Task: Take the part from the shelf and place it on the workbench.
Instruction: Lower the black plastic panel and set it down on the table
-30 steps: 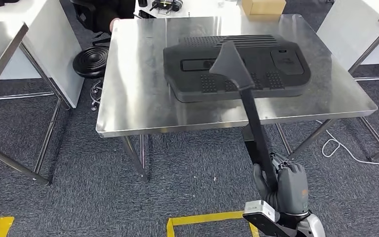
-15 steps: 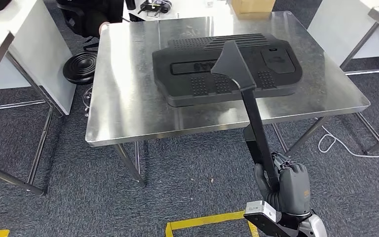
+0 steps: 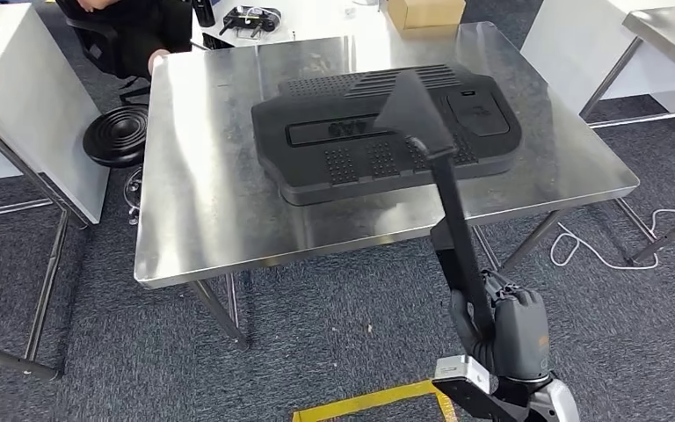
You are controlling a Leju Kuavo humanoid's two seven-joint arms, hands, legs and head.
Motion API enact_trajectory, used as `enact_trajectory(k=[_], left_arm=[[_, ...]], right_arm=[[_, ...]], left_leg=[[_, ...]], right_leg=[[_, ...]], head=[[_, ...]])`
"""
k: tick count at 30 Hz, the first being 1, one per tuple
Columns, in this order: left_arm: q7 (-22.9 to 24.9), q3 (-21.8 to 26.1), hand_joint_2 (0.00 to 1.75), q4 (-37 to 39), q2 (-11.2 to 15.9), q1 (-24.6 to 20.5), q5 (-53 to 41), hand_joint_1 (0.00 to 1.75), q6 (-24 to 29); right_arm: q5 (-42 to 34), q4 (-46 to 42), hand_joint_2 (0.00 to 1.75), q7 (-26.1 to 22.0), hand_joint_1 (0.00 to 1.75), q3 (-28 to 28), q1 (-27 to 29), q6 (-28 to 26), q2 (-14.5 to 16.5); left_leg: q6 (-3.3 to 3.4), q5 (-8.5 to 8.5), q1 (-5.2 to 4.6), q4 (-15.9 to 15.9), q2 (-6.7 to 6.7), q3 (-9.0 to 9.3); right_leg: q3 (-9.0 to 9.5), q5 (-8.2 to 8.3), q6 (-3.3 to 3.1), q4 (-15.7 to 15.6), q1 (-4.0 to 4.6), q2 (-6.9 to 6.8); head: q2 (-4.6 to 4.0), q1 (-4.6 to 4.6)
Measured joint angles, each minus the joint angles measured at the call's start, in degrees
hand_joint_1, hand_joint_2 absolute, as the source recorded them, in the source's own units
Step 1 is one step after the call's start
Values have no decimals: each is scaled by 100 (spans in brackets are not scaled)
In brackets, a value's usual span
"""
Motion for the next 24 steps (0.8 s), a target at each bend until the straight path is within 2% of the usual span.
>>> enact_trajectory(k=[1,2,5,6,7,8,9,10,11,12,14,16,17,18,20,21,22,23,24], left_arm=[[0,0,0,-1,-2,1,1,0,0],[1,0,0,-1,-3,2,1,0,1],[1,0,0,-2,1,5,0,0,1],[0,0,0,-2,1,5,0,0,1],[1,0,0,-2,1,5,0,0,0],[1,0,0,-2,-2,5,0,0,-1],[1,0,0,-2,-4,6,0,0,-1],[2,0,0,-2,-6,6,0,0,-1],[2,0,0,-2,-7,4,0,0,-1],[2,0,0,-2,-5,2,0,0,-1],[3,0,0,-3,-2,-3,0,0,-1],[5,0,0,-4,-2,-3,0,0,-1],[6,0,0,-4,-2,-4,0,0,-1],[7,0,0,-3,-2,-2,0,0,-1],[7,0,0,-2,-4,2,0,0,-1],[8,0,0,-2,-6,7,0,0,-1],[8,1,0,-2,-6,14,1,0,-1],[9,1,0,-2,-4,19,1,0,-1],[9,2,0,-2,-3,23,1,0,-1]], right_arm=[[1,-1,175,-1,175,-1,-4,0,0],[2,-2,175,-1,175,-7,-11,0,-2],[1,1,175,-2,175,-21,-11,1,-6],[1,2,175,-2,175,-24,-6,1,-7],[1,2,175,-2,175,-26,-3,2,-7],[1,2,175,-2,175,-28,-3,3,-7],[1,2,175,-2,175,-30,-3,3,-7],[2,2,175,-2,175,-31,-5,5,-7],[3,2,175,-3,175,-31,-8,11,-7],[4,3,175,-3,175,-31,-11,20,-6],[10,4,175,-4,175,-28,-20,42,-4],[21,4,175,-4,175,-26,-31,54,8],[27,5,175,-4,175,-26,-40,57,15],[32,9,175,-4,175,-26,-49,58,22],[39,24,175,-4,175,-26,-67,62,32],[45,34,175,-4,175,-25,-72,66,38],[52,45,175,-4,175,-23,-74,69,44],[58,54,175,-4,175,-22,-75,72,50],[62,60,175,-4,175,-21,-76,74,55]], left_leg=[[40,3,10,-21,17,31],[75,1,21,-40,37,62],[135,-43,10,-46,86,89],[141,-65,6,-46,99,106],[140,-90,6,-46,111,133],[129,-119,10,-46,119,171],[111,-151,11,-47,126,212],[83,-188,-3,-48,129,251],[50,-224,-19,-52,132,278],[21,-252,-38,-62,136,295],[-30,-286,-50,-104,162,336],[-78,-349,-38,-27,173,349],[-97,-448,-34,157,167,277],[-105,-590,-32,455,153,128],[-109,-882,-34,1194,133,-304],[-108,-910,-34,1431,126,-479],[-104,-816,-34,1473,122,-564],[-95,-612,-33,1299,120,-542],[-80,-352,-33,966,111,-435]], right_leg=[[-60,-49,11,122,4,-42],[-196,-135,15,364,9,-94],[-901,-427,6,1466,-2,-189],[-1060,-421,31,1640,-6,-196],[-1102,-322,74,1590,-8,-203],[-1024,-147,125,1319,-10,-219],[-855,64,170,898,-10,-265],[-688,225,180,513,4,-316],[-549,327,153,227,21,-345],[-472,365,105,77,41,-361],[-437,345,-8,41,59,-309],[-391,328,-87,17,15,-274],[-357,313,-130,4,-10,-263],[-323,291,-167,0,-18,-256],[-265,243,-233,1,4,-242],[-231,219,-254,2,16,-225],[-192,195,-265,2,24,-203],[-146,167,-263,3,28,-179],[-99,137,-251,3,29,-157]], head=[[0,14],[0,30],[0,61],[0,61],[0,62],[0,62],[0,66],[0,73],[0,77],[0,82],[0,82],[0,70],[0,58],[0,47],[0,38],[0,40],[0,38],[0,37],[0,37]])
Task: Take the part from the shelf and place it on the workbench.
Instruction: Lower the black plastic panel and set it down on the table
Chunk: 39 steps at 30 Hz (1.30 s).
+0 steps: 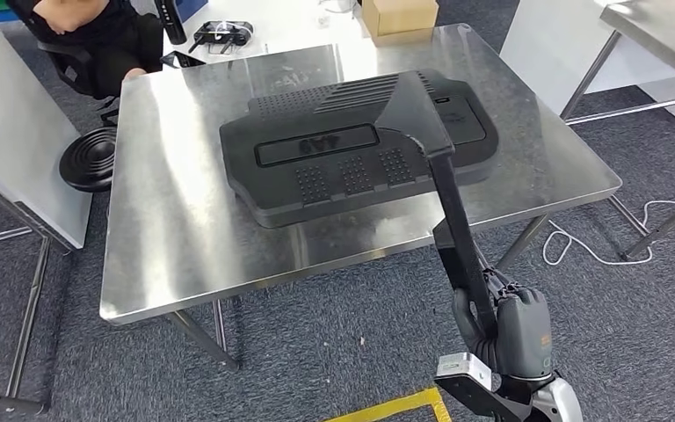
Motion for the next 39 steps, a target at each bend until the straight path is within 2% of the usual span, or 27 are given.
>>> enact_trajectory(k=[1,2,3,7,9,11,12,13,14,16,17,19,20,22,23,24,26,27,28,29,30,31,32,33,34,37,39], left_arm=[[0,1,0,0,2,2,0,0,0],[0,1,0,0,2,1,-1,0,0],[1,1,0,0,2,-1,-1,0,0],[2,0,0,0,-9,-8,-1,0,1],[2,1,0,-1,-14,-11,-1,0,5],[1,0,0,-2,-10,-13,0,0,8],[1,0,0,-1,-10,-14,-1,0,8],[1,0,0,-1,-10,-14,-1,0,7],[1,0,0,-1,-13,-14,-1,0,5],[0,0,0,-1,-23,-12,-1,0,4],[0,-1,0,-1,-27,-11,-1,0,3],[0,-1,0,-1,-27,-11,-1,0,4],[0,-2,0,0,-27,-12,-1,0,4],[1,-1,0,-1,-27,-15,-1,0,5],[1,-1,0,-1,-26,-16,-1,0,5],[1,-1,0,-1,-26,-18,-1,0,5],[3,-1,0,0,-28,-13,-1,0,4],[6,-1,0,0,-29,-9,-1,0,4],[10,0,0,0,-30,-5,-1,0,4],[19,1,0,0,-30,0,-1,0,5],[27,1,0,0,-29,2,-1,0,5],[36,2,0,0,-28,4,-1,0,6],[49,6,0,0,-28,4,-1,0,6],[62,13,0,0,-28,1,-1,0,4],[76,23,0,0,-29,-2,-1,0,3],[104,54,0,-1,-43,2,-1,0,1],[108,71,0,-3,-51,21,-1,0,9]], right_arm=[[2,4,175,0,175,0,-3,1,5],[2,8,175,1,175,-1,-10,1,8],[2,10,175,1,175,-1,-17,1,9],[5,10,175,2,175,10,-30,1,14],[7,9,175,1,175,16,-46,1,14],[5,12,175,0,175,20,-59,1,12],[4,15,175,1,175,22,-58,1,12],[4,18,175,1,175,24,-57,1,12],[4,20,175,1,175,26,-57,1,12],[5,21,175,1,175,26,-61,1,12],[5,22,175,1,175,27,-66,1,12],[5,23,175,2,175,28,-73,1,12],[5,24,175,3,175,28,-73,1,12],[6,23,175,4,175,28,-70,1,12],[6,22,175,4,175,26,-69,1,12],[7,21,175,4,175,25,-69,0,12],[22,21,175,5,175,22,-70,0,12],[40,22,175,9,175,22,-70,0,12],[81,22,175,27,175,23,-75,1,11],[147,23,175,64,175,22,-86,9,9],[236,23,175,128,175,14,-110,33,-5],[339,23,175,211,175,-6,-147,75,-34],[433,22,175,302,175,-43,-191,140,-85],[506,19,175,388,175,-97,-239,213,-159],[549,10,175,461,175,-168,-276,291,-249],[550,-67,175,617,175,-497,-311,545,-602],[481,-152,175,667,175,-811,-313,738,-874]], left_leg=[[20,221,-1,-365,-27,137],[38,363,-3,-664,-48,251],[57,429,-12,-849,-66,317],[163,438,-27,-986,-40,366],[227,436,0,-1024,-23,411],[263,407,1,-1026,-12,429],[268,390,3,-1026,-8,438],[263,370,8,-1026,-5,454],[249,348,18,-1026,-4,482],[198,294,37,-1026,-5,552],[158,259,32,-1024,-7,581],[87,207,7,-1039,-3,619],[56,192,0,-1058,5,637],[4,157,15,-1053,23,672],[-15,87,23,-934,25,641],[-29,-34,29,-700,22,546],[-35,-352,30,43,12,165],[-36,-444,31,370,10,-40],[-33,-431,31,542,8,-182],[-24,-301,31,507,8,-225],[-6,-70,31,260,5,-164],[20,191,30,-100,-2,-40],[49,376,20,-447,-15,96],[77,479,10,-713,-27,207],[100,500,-5,-854,-39,262],[177,465,-29,-946,-51,296],[247,466,-6,-989,-47,336]], right_leg=[[25,-33,22,5,7,16],[46,-65,50,11,23,32],[52,-85,78,14,36,44],[14,-136,189,61,30,34],[-227,-309,211,496,19,-19],[-689,-557,212,1276,-9,-41],[-887,-613,234,1563,-25,-42],[-988,-584,278,1660,-40,-46],[-959,-458,340,1510,-55,-55],[-625,-84,458,721,-79,-117],[-444,55,466,354,-68,-142],[-272,148,376,21,-36,-156],[-255,141,311,17,-15,-130],[-226,131,213,2,-41,-103],[-195,117,167,-7,-57,-95],[-157,99,122,-15,-74,-91],[-91,47,47,-15,-52,-88],[-59,25,18,-14,-36,-81],[-26,2,-2,-14,-19,-69],[12,-23,-11,-13,-8,-51],[57,-51,-8,-12,-2,-32],[101,-83,6,-12,1,-17],[131,-119,33,-5,19,-4],[151,-150,64,1,31,7],[155,-172,98,2,40,12],[141,-206,195,0,24,8],[-4,-332,232,276,13,-19]], head=[[0,-1],[0,3],[0,5],[0,4],[0,29],[0,49],[0,49],[0,49],[0,50],[0,57],[0,66],[0,73],[0,72],[0,67],[0,57],[0,48],[0,36],[0,39],[0,39],[0,37],[0,37],[0,34],[0,33],[0,33],[0,36],[0,39],[0,53]])
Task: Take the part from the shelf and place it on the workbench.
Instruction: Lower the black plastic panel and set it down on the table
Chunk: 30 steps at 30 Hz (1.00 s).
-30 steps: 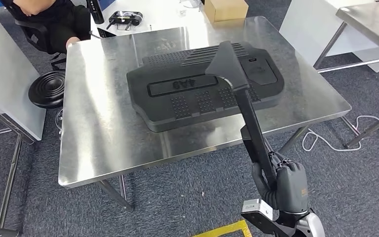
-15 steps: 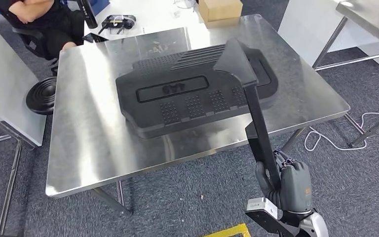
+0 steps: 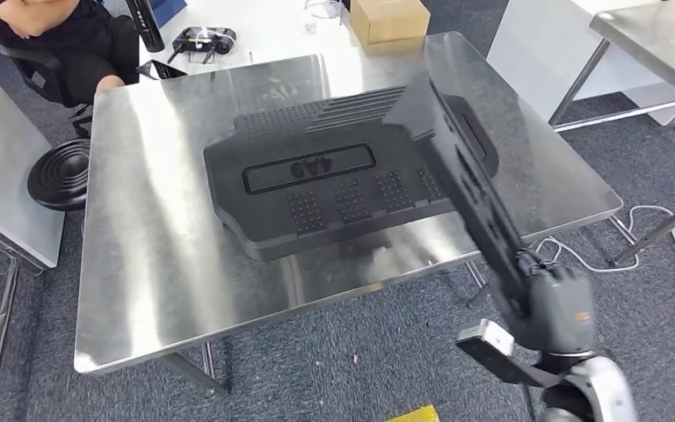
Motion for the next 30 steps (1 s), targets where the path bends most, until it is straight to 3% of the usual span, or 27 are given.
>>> enact_trajectory(k=[3,4,5,6,8,9,10,12,15,16,18,19,20,21,24,26,30], left_arm=[[-5,31,0,-4,4,10,-1,0,7],[-9,39,0,-4,2,9,-1,0,6],[-14,48,0,-5,-1,10,-1,0,6],[-17,56,0,-4,-6,10,-1,0,6],[-21,69,0,-6,-14,12,-1,0,6],[-24,72,0,-8,-16,12,-1,0,6],[-27,73,0,-10,-13,12,-1,0,6],[-32,75,0,-14,-9,10,-1,0,6],[-30,75,0,-16,-2,6,-1,0,6],[-25,74,0,-16,-1,4,-1,0,7],[-7,74,0,-16,0,2,-1,0,9],[3,74,0,-16,0,2,-1,0,10],[10,74,0,-16,1,3,-1,0,11],[16,74,0,-16,2,4,-1,0,13],[22,74,0,-21,14,7,-1,0,21],[23,74,0,-27,22,6,-1,0,23],[25,74,0,-39,11,3,-1,0,29]], right_arm=[[-107,-68,175,30,175,-503,-30,292,-346],[-135,-72,175,43,175,-654,-45,376,-436],[-163,-72,175,55,175,-794,-66,445,-522],[-184,-72,175,60,175,-908,-93,493,-593],[-211,-70,175,58,175,-1073,-158,539,-702],[-221,-69,175,60,175,-1130,-194,558,-741],[-231,-64,175,70,175,-1175,-231,585,-774],[-246,-25,175,110,175,-1238,-325,679,-833],[-240,125,175,168,175,-1289,-590,882,-920],[-215,206,175,179,175,-1287,-712,950,-937],[-139,414,175,200,175,-1246,-948,1049,-950],[-102,518,175,211,175,-1216,-1040,1078,-950],[-77,608,175,220,175,-1186,-1114,1093,-950],[-64,679,175,225,175,-1161,-1175,1099,-950],[-55,816,175,228,175,-1114,-1311,1100,-950],[-55,884,175,229,175,-1084,-1370,1100,-956],[-53,962,175,229,175,-1035,-1426,1100,-985]], left_leg=[[66,-38,10,-11,10,33],[70,-55,11,-11,10,45],[66,-74,17,-11,9,66],[52,-98,26,-11,8,98],[-2,-155,34,-9,5,170],[-40,-186,25,-7,5,194],[-74,-211,8,-11,5,210],[-121,-239,-12,-43,16,234],[-175,-380,4,155,35,186],[-186,-527,7,439,34,57],[-188,-858,4,1232,33,-368],[-183,-922,2,1524,32,-556],[-171,-871,0,1630,32,-663],[-151,-698,-2,1497,33,-656],[-53,-33,-24,418,28,-252],[-19,70,-56,84,28,-122],[51,72,-50,-23,26,-65]], right_leg=[[-633,-341,12,1056,-35,-21],[-805,-370,45,1286,-51,-23],[-873,-305,100,1308,-68,-26],[-816,-147,175,1090,-87,-34],[-481,245,305,284,-115,-81],[-329,377,305,-39,-111,-95],[-239,441,268,-221,-101,-102],[-195,450,138,-283,-74,-80],[-151,433,1,-304,-120,-62],[-126,419,-39,-308,-131,-59],[-76,383,-98,-307,-104,-57],[-50,365,-121,-306,-87,-56],[-20,346,-139,-305,-72,-54],[15,324,-148,-304,-60,-51],[112,241,-115,-298,-27,-41],[117,211,-65,-301,-13,-36],[37,114,46,-173,-25,-45]], head=[[0,24],[0,24],[0,25],[0,25],[0,34],[0,39],[0,41],[0,40],[0,27],[0,21],[0,16],[0,17],[0,18],[0,18],[0,23],[0,25],[0,29]])
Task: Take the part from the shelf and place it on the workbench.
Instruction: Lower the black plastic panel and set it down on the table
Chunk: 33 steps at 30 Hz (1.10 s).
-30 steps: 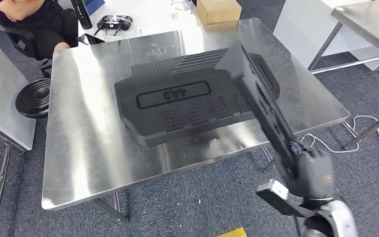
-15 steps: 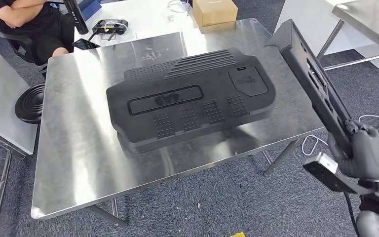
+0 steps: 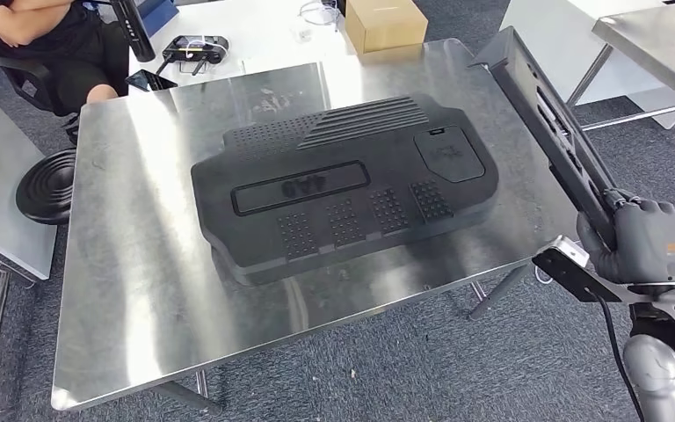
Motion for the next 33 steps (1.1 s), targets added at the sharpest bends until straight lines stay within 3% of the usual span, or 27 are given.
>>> enact_trajectory(k=[1,3,5,6,7,8,9,11,13,15,17,19,20,21,22,24,25,27,30,31,33], left_arm=[[1,0,0,-4,-2,-1,0,0,6],[1,0,0,-9,-1,-6,0,0,26],[8,-1,0,-10,-2,-10,0,0,51],[17,-1,0,-10,-5,-10,0,0,64],[30,-1,0,-10,-9,-10,0,0,76],[45,-1,0,-11,-11,-12,0,0,87],[66,-1,0,-14,-8,-17,0,0,98],[117,-2,0,-20,3,-32,0,0,125],[178,-6,0,-23,9,-44,0,0,145],[221,-10,0,-23,15,-48,0,0,151],[268,-33,0,-21,19,-49,0,0,149],[361,-93,0,-19,25,-49,0,0,132],[414,-130,0,-17,33,-48,0,0,119],[459,-164,0,-17,45,-48,0,0,104],[492,-197,0,-16,61,-49,0,0,91],[536,-244,0,-16,87,-53,0,0,70],[556,-262,0,-15,98,-57,0,0,63],[594,-291,0,-14,107,-60,0,0,57],[645,-331,0,-14,115,-60,0,0,52],[655,-337,0,-14,119,-61,0,0,51],[661,-343,0,-14,130,-63,0,0,50]], right_arm=[[0,15,175,0,175,3,-19,0,-10],[9,51,175,7,175,19,-54,10,-23],[76,129,175,45,175,64,-121,77,-22],[136,202,175,77,175,107,-203,132,-18],[210,304,175,115,175,168,-326,189,-9],[286,438,175,154,175,246,-486,242,5],[362,598,175,199,175,339,-682,287,27],[513,977,175,299,175,562,-1089,351,96],[644,1401,175,393,175,813,-1464,375,185],[743,1800,175,452,175,1044,-1807,378,280],[845,2199,175,460,175,1260,-2179,399,391],[1017,2674,175,352,175,1523,-2569,449,541],[1127,2925,175,259,175,1678,-2738,465,628],[1235,3166,175,169,175,1840,-2875,467,718],[1329,3393,175,91,175,2009,-2991,455,813],[1437,3765,175,-16,175,2319,-3176,426,983],[1463,3921,175,-68,175,2465,-3266,416,1050],[1500,4174,175,-178,175,2732,-3437,407,1143],[1545,4414,175,-320,175,3056,-3621,409,1231],[1551,4466,175,-343,175,3129,-3666,410,1251],[1552,4566,175,-359,175,3239,-3741,413,1281]], left_leg=[[25,3,19,-25,1,22],[58,-14,24,-33,0,35],[60,-37,29,-33,-3,51],[50,-51,34,-32,-3,70],[30,-69,43,-32,-1,96],[3,-89,46,-31,2,122],[-31,-113,36,-26,8,140],[-97,-141,3,-27,18,149],[-146,-144,2,-43,26,157],[-192,-212,28,56,21,127],[-225,-479,39,587,10,-130],[-234,-771,38,1372,8,-563],[-233,-796,39,1609,8,-721],[-226,-702,39,1628,8,-775],[-214,-498,39,1410,8,-715],[-189,-39,35,633,9,-404],[-180,101,32,313,8,-273],[-165,148,9,73,-4,-186],[-90,157,16,31,-20,-183],[-56,160,31,17,-22,-173],[-6,150,42,9,-26,-165]], right_leg=[[-132,-98,7,240,-2,-4],[-572,-353,9,1007,-25,-5],[-926,-431,74,1515,-58,-7],[-944,-332,139,1444,-80,-8],[-839,-151,216,1141,-105,-14],[-662,58,293,715,-134,-26],[-478,229,330,317,-141,-34],[-277,387,267,-104,-132,-33],[-267,395,131,-129,-112,-17],[-256,395,40,-135,-132,-16],[-232,381,-47,-142,-142,-19],[-206,360,-113,-140,-111,-16],[-184,348,-136,-139,-96,-10],[-155,333,-156,-138,-82,-1],[-118,312,-163,-137,-73,9],[-51,257,-141,-127,-51,19],[-37,231,-114,-119,-35,21],[-40,205,-66,-124,-9,17],[-89,149,0,-72,-18,3],[-179,72,7,95,-17,-2],[-550,-184,-9,786,-22,-6]], head=[[0,4],[0,9],[0,7],[0,8],[0,7],[0,10],[0,19],[0,21],[0,8],[0,0],[0,-5],[0,-3],[0,-2],[0,-2],[0,-3],[0,-7],[0,-6],[0,-10],[0,-12],[0,-4],[0,3]])
